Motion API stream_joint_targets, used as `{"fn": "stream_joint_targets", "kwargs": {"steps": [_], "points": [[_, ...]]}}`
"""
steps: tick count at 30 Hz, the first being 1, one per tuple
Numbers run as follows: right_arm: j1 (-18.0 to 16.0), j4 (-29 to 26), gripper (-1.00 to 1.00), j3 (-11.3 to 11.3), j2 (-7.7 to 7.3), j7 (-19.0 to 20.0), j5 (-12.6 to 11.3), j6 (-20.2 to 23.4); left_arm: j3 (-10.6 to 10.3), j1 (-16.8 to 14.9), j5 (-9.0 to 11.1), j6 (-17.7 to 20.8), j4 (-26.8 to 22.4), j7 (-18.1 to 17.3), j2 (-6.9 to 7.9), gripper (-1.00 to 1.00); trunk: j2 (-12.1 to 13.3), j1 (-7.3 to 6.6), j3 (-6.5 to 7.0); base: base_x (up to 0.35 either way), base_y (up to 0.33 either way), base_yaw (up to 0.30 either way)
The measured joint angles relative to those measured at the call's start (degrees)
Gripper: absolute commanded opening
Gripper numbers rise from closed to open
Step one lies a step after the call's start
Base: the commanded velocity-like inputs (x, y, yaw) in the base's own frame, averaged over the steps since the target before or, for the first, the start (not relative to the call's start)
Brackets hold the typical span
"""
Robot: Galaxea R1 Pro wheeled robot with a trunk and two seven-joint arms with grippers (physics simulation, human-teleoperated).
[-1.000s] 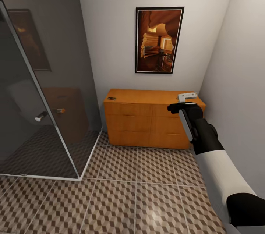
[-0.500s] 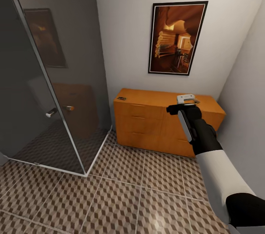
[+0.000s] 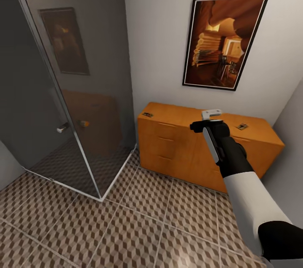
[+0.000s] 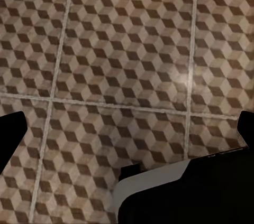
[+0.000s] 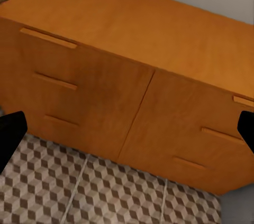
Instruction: Take the four mousetraps from the cabinet in the bathroom and place them on the bathroom floor. Make sure all four end up on the same floor surface, and ensure that at least two of them are either under or directly next to the same bathroom sink.
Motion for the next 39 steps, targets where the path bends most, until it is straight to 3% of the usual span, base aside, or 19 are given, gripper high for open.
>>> {"fn": "stream_joint_targets", "kwargs": {"steps": [9,19,39], "points": [[0.0,1.15,1.0,0.01,0.06,0.28,-0.01,-0.59,0.01,0.0,0.0,-0.01,0.0,0.0,0.11,1.0,0.0,0.0,-0.47,0.233,-0.266,0.25],[0.0,2.31,1.0,-0.01,0.06,3.73,0.08,-2.63,0.03,-0.02,0.0,-0.03,0.02,0.01,0.18,1.0,0.0,0.0,-1.04,0.251,-0.239,0.244],[0.0,4.24,1.0,-0.03,0.02,4.05,0.09,-2.83,0.03,-0.02,-0.02,-0.05,0.04,0.03,0.2,1.0,-0.01,-0.01,-2.21,0.327,-0.026,0.242]]}}
